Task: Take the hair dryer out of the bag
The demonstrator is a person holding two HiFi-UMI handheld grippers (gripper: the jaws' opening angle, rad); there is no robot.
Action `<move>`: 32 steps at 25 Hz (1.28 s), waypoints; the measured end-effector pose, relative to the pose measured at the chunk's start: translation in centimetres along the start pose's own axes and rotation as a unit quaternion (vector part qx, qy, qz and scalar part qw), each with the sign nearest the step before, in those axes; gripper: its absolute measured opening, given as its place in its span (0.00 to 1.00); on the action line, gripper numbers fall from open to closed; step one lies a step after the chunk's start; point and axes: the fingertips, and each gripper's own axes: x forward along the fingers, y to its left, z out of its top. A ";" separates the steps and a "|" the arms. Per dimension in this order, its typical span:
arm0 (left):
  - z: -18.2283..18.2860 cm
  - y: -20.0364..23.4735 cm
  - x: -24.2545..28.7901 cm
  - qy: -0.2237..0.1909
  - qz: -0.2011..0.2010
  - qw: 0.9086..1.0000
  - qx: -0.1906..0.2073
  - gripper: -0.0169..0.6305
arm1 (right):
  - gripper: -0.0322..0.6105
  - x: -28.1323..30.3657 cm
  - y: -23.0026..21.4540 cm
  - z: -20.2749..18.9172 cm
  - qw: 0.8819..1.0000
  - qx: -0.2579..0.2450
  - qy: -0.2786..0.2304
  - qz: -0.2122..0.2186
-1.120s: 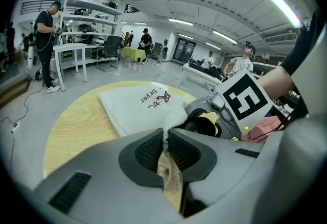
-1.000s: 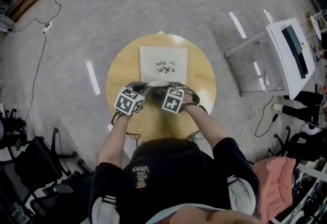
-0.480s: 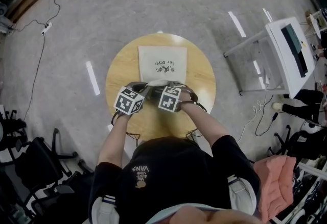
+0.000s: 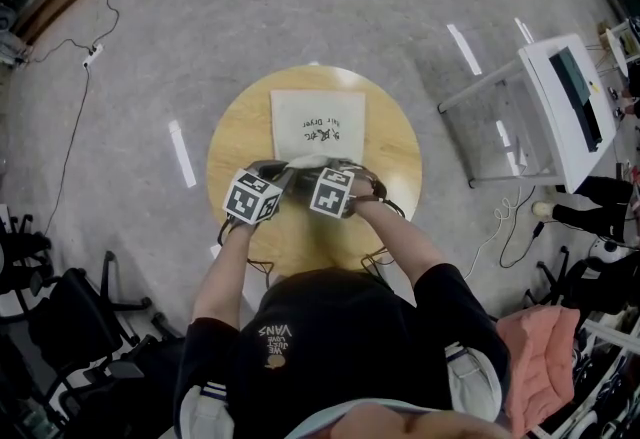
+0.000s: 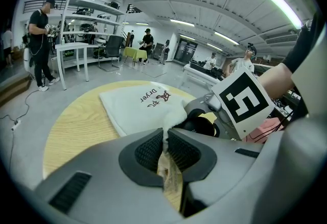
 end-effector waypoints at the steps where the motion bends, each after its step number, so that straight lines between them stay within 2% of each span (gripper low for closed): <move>1: 0.0 0.0 0.0 0.001 0.001 1.000 0.000 0.09 | 0.61 -0.1 0.0 0.0 1.000 0.001 -0.005 0.000; 8: -0.1 -0.5 0.2 0.006 0.003 1.000 0.005 0.09 | 0.60 -0.6 0.2 -0.2 0.999 -0.002 -0.043 0.013; 19: -0.5 -0.2 -0.7 0.008 0.014 1.000 0.006 0.09 | 0.60 -2.8 3.4 1.0 0.990 0.034 -0.119 0.066; 32: 0.1 -0.2 -0.6 0.007 0.034 0.999 -0.030 0.09 | 0.60 -5.3 8.1 0.6 0.979 0.058 -0.158 0.112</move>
